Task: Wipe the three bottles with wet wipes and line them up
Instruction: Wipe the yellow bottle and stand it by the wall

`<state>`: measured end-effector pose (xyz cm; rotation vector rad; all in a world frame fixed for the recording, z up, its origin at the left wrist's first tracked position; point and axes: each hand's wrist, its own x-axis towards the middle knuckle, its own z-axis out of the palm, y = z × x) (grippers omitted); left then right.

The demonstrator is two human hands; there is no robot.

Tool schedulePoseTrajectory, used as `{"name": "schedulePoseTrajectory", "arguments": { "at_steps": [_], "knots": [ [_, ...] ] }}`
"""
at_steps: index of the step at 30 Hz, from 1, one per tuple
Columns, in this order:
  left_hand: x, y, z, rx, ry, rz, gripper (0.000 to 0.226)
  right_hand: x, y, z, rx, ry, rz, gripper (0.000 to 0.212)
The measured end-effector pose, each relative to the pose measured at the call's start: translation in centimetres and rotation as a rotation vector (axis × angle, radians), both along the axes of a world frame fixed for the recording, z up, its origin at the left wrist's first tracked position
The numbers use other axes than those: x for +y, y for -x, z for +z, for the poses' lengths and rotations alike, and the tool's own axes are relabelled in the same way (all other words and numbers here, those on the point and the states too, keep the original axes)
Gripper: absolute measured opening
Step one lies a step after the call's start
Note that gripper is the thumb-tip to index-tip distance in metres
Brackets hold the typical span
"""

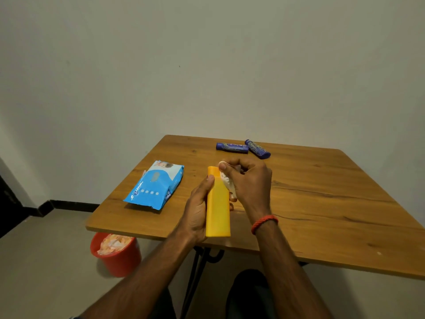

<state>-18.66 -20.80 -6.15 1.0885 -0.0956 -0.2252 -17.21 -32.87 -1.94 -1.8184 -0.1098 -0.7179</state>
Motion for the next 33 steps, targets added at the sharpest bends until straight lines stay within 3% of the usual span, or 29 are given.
{"name": "schedulePoseTrajectory", "arguments": {
  "at_steps": [2,4,5,9,11,15,21,27,33],
  "knots": [
    [0.2,-0.2,-0.2,0.027,0.057,-0.046,0.070,-0.7,-0.6,-0.5,0.034,0.012,0.004,0.015],
    [0.7,-0.5,-0.5,0.000,0.087,-0.117,0.059,-1.5,-1.0,-0.7,0.068,-0.003,-0.012,0.015],
    [0.9,-0.9,-0.6,-0.050,0.054,-0.140,0.061,-1.8,-1.2,-0.8,0.085,-0.038,-0.017,0.014],
    [1.4,-2.4,-0.6,-0.223,-0.178,-0.056,0.108,-2.3,-1.3,-0.1,0.135,-0.352,0.055,0.012],
    [1.7,-2.8,-0.6,-0.318,-0.345,-0.019,0.099,-2.6,-1.1,0.3,0.134,-0.408,0.116,0.009],
    [1.8,-2.7,0.6,-0.435,-0.591,0.025,0.067,-2.4,-0.4,1.2,0.161,0.024,0.234,0.009],
    [1.8,-2.9,1.1,-0.602,-0.766,0.143,0.056,-3.1,0.7,0.8,0.060,0.614,0.166,0.015],
    [0.9,-3.2,0.6,-0.629,-0.930,0.218,0.056,-1.8,-0.7,1.0,-0.050,0.680,0.016,0.018],
    [1.3,-3.4,1.4,-0.510,-0.927,0.326,0.065,-1.2,-0.7,0.1,-0.132,0.779,0.100,0.019]
  ]
}}
